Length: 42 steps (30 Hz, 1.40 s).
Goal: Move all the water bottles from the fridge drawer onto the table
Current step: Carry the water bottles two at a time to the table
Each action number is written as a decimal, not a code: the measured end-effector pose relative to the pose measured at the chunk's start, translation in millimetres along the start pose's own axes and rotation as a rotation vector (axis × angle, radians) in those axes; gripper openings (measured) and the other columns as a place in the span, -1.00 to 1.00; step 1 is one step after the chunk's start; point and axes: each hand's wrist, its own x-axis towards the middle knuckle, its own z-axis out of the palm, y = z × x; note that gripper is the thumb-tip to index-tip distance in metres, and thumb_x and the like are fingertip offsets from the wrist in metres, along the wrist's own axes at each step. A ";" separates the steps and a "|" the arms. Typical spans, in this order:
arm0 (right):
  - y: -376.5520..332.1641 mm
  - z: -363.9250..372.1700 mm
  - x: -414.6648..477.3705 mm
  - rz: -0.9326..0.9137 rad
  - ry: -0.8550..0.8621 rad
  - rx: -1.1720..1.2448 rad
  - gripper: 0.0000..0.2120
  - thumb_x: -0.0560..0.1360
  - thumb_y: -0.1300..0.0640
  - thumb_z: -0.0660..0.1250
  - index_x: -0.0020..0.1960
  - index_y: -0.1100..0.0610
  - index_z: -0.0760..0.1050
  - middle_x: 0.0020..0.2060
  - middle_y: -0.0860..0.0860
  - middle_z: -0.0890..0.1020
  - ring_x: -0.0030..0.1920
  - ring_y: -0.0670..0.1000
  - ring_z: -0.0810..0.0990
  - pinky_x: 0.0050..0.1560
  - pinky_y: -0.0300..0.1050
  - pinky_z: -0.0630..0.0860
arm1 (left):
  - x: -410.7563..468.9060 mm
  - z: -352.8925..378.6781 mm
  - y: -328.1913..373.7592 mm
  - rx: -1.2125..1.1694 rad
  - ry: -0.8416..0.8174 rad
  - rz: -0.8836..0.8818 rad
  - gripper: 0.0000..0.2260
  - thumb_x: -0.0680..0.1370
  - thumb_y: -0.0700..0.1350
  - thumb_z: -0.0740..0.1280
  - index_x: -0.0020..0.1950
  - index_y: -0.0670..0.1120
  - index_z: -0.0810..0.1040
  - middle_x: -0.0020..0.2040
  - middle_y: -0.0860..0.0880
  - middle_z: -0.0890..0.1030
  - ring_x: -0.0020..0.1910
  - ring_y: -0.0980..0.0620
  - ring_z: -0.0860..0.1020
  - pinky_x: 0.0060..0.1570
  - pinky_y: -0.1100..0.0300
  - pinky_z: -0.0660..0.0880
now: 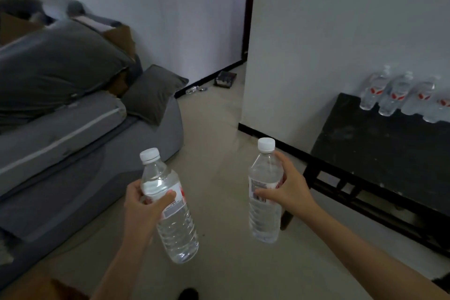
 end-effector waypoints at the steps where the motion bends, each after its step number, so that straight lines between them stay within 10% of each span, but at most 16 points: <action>1: -2.5 4.1 14.9 0.012 0.022 -0.007 -0.22 0.23 0.19 0.56 0.19 -0.29 0.18 0.03 -0.35 0.40 0.01 -0.27 0.46 0.02 -0.21 0.48 | 21.9 3.0 1.6 0.001 -0.014 0.002 -0.61 0.34 -0.39 0.45 0.01 -0.08 0.40 -0.12 -0.01 0.54 -0.21 0.02 0.52 -0.24 0.16 0.47; 20: 35.7 -13.4 247.5 0.243 0.408 -0.092 -0.18 0.22 0.20 0.57 0.26 -0.18 0.16 0.16 -0.07 0.42 0.18 0.02 0.46 0.21 0.05 0.47 | 327.3 200.7 -8.8 0.047 -0.433 -0.044 -0.61 0.29 -0.34 0.52 -0.10 -0.01 0.41 -0.18 0.00 0.55 -0.26 0.02 0.52 -0.22 0.12 0.49; 24: 58.3 -40.6 311.3 0.246 0.428 -0.076 -0.19 0.23 0.24 0.56 0.27 -0.14 0.17 0.11 -0.11 0.42 0.14 -0.05 0.43 0.21 -0.05 0.43 | 368.3 266.0 -6.9 0.077 -0.449 -0.054 -0.49 0.05 -0.02 0.51 -0.09 -0.05 0.43 -0.17 -0.04 0.57 -0.25 0.00 0.54 -0.22 0.07 0.51; 32: 89.3 -74.4 440.3 0.181 0.427 -0.094 -0.31 0.23 0.22 0.56 0.06 -0.28 0.23 -0.01 -0.31 0.40 0.04 -0.17 0.43 0.07 -0.21 0.36 | 463.8 359.8 -5.0 0.084 -0.415 -0.034 -0.42 0.11 -0.04 0.53 0.04 -0.19 0.45 -0.12 -0.11 0.59 -0.27 -0.01 0.54 -0.34 0.16 0.46; 36: 115.3 -77.6 490.9 0.220 0.402 -0.117 -0.25 0.22 0.14 0.57 0.18 -0.28 0.20 0.04 -0.32 0.40 0.05 -0.22 0.44 0.09 -0.23 0.39 | 508.2 402.5 -13.2 0.102 -0.420 -0.030 -0.70 0.29 -0.29 0.53 -0.13 -0.13 0.46 -0.24 -0.10 0.57 -0.42 0.10 0.50 -0.54 0.38 0.42; 42: 148.8 -76.1 579.4 0.276 0.440 -0.214 -0.14 0.22 0.07 0.57 0.39 -0.06 0.18 0.20 -0.14 0.41 0.21 -0.07 0.41 0.20 -0.12 0.41 | 595.1 466.5 -31.3 0.110 -0.511 -0.016 -0.49 0.22 -0.20 0.56 0.05 -0.16 0.40 -0.09 -0.13 0.56 -0.29 0.03 0.52 -0.45 0.29 0.48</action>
